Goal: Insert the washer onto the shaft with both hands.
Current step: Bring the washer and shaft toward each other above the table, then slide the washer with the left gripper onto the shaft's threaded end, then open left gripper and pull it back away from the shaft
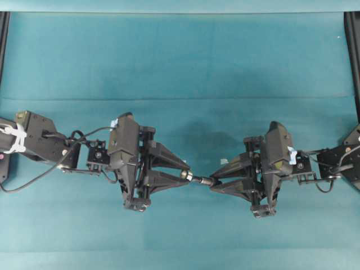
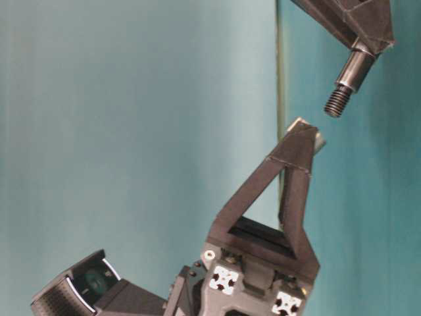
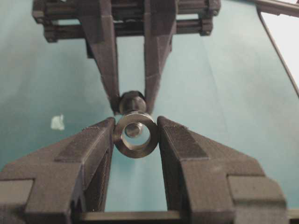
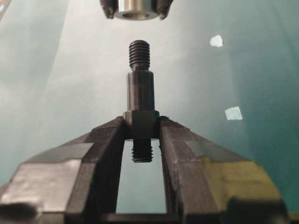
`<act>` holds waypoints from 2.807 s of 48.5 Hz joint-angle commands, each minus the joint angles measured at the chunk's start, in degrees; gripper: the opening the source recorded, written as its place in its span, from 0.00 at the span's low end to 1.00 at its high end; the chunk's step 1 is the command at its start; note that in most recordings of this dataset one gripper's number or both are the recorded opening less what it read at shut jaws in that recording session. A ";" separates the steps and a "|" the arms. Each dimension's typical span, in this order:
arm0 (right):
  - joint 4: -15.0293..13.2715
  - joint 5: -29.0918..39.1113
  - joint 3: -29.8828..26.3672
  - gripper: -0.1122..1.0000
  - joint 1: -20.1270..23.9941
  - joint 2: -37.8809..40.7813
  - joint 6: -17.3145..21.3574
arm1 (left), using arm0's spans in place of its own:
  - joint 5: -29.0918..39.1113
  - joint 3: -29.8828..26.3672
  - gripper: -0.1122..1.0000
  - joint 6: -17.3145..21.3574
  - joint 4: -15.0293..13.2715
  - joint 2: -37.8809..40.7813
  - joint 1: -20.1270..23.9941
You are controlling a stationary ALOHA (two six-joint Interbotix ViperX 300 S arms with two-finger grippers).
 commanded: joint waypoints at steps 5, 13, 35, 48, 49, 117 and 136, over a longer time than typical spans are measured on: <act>0.18 -1.23 -1.14 0.10 0.18 -0.09 0.62 | -0.53 -1.14 0.41 -0.09 0.00 0.09 -0.35; 0.18 -1.41 -1.49 0.10 0.18 0.00 0.62 | -0.35 -1.58 0.41 -0.09 -0.18 0.62 -0.35; 0.18 -2.11 -1.93 0.10 0.18 0.18 0.53 | -0.35 -2.90 0.41 -0.09 -0.18 2.02 -0.44; 0.18 -2.02 -2.81 0.10 0.18 0.53 0.53 | -0.35 -4.57 0.41 -0.09 0.00 3.87 -0.79; 0.18 -2.02 -2.81 0.10 0.18 0.53 0.53 | -0.26 -4.66 0.41 -0.09 0.00 4.04 -0.79; 0.26 -1.85 -3.69 0.10 0.18 0.79 0.44 | 3.08 -8.00 0.41 -0.35 0.00 6.24 -1.85; 0.26 -1.32 -3.52 0.10 0.18 0.70 0.44 | 6.59 -9.14 0.41 -0.35 -0.18 5.98 -1.76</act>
